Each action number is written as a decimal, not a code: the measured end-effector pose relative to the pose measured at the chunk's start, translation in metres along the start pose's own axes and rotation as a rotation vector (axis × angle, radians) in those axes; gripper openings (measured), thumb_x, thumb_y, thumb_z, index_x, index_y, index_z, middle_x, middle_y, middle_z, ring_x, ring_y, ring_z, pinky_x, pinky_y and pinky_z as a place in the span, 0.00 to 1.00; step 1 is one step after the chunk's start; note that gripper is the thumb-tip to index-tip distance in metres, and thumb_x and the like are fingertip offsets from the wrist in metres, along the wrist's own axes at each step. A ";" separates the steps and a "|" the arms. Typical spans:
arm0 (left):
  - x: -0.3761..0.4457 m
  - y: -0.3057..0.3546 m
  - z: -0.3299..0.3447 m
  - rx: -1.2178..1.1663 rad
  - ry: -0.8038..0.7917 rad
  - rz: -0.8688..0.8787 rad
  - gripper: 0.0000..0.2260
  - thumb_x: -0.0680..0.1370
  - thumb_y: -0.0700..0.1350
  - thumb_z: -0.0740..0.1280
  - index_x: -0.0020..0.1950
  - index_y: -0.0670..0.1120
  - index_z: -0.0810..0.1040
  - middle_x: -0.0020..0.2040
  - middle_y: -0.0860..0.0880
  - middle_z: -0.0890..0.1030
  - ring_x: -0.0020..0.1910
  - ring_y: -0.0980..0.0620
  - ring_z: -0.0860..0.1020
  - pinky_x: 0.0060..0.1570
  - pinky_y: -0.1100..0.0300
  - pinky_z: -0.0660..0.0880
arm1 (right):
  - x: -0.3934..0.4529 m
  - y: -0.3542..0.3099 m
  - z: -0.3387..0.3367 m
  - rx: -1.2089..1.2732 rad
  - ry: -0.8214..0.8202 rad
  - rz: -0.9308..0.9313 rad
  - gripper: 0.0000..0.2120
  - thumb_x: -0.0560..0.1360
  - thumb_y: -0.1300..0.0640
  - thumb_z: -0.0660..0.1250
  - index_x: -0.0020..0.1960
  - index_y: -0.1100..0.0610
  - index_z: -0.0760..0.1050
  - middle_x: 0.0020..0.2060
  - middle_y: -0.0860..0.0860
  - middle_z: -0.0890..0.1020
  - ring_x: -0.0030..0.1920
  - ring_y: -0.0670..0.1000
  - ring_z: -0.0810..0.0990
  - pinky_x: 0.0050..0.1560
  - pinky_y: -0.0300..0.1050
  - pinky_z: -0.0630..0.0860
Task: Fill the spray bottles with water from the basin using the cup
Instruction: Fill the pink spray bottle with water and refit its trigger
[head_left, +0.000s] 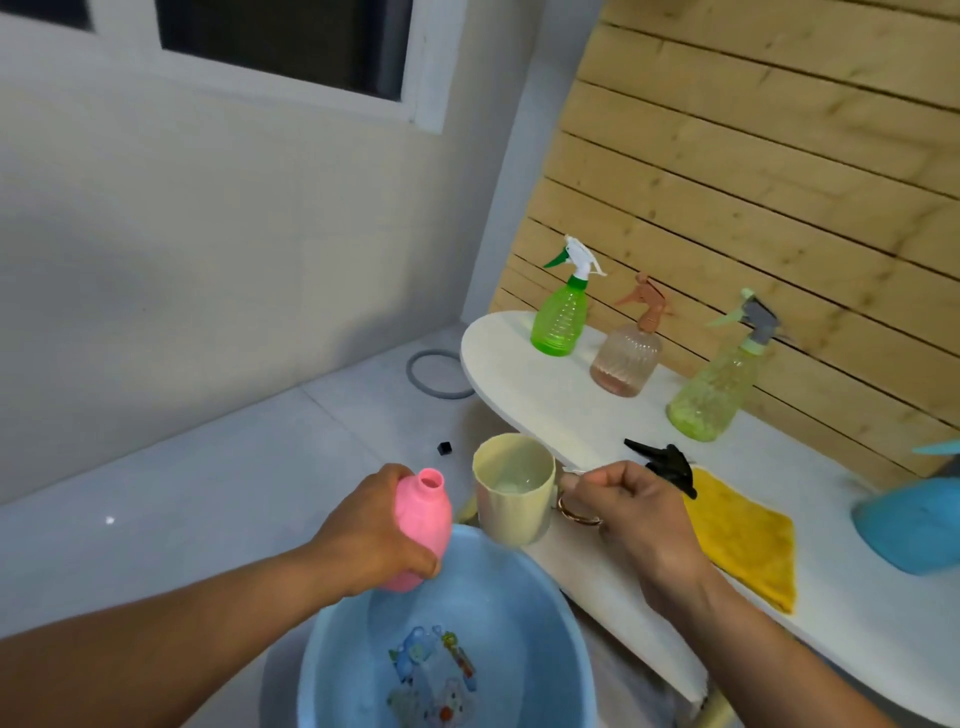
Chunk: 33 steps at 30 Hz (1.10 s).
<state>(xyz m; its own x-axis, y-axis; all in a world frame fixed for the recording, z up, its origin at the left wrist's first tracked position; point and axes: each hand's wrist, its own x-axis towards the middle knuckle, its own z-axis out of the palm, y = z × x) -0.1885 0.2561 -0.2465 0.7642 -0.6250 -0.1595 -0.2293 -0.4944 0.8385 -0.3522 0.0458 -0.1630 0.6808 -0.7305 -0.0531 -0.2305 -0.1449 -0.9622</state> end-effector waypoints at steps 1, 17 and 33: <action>0.000 0.000 0.001 0.005 -0.010 0.003 0.40 0.55 0.51 0.83 0.64 0.58 0.69 0.57 0.56 0.76 0.54 0.53 0.78 0.49 0.51 0.83 | -0.001 -0.006 0.000 -0.003 0.007 -0.031 0.14 0.70 0.57 0.80 0.45 0.65 0.79 0.38 0.59 0.86 0.32 0.45 0.78 0.31 0.33 0.71; 0.006 0.007 0.016 0.063 -0.088 0.092 0.41 0.59 0.50 0.84 0.66 0.59 0.68 0.58 0.58 0.75 0.56 0.54 0.77 0.49 0.53 0.83 | -0.012 -0.042 0.009 -0.317 0.066 -0.347 0.09 0.70 0.52 0.80 0.39 0.50 0.80 0.34 0.43 0.83 0.33 0.41 0.77 0.38 0.43 0.73; 0.010 0.011 0.022 0.083 -0.098 0.114 0.43 0.59 0.51 0.85 0.68 0.59 0.67 0.60 0.57 0.74 0.58 0.52 0.76 0.51 0.52 0.83 | -0.024 -0.047 0.007 -0.564 0.089 -0.566 0.07 0.71 0.53 0.79 0.42 0.47 0.80 0.38 0.38 0.80 0.39 0.41 0.78 0.37 0.29 0.68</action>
<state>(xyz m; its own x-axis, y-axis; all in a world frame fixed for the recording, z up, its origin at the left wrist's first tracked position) -0.1966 0.2316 -0.2504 0.6686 -0.7339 -0.1197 -0.3631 -0.4628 0.8087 -0.3524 0.0752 -0.1181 0.7470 -0.4923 0.4469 -0.1997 -0.8073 -0.5554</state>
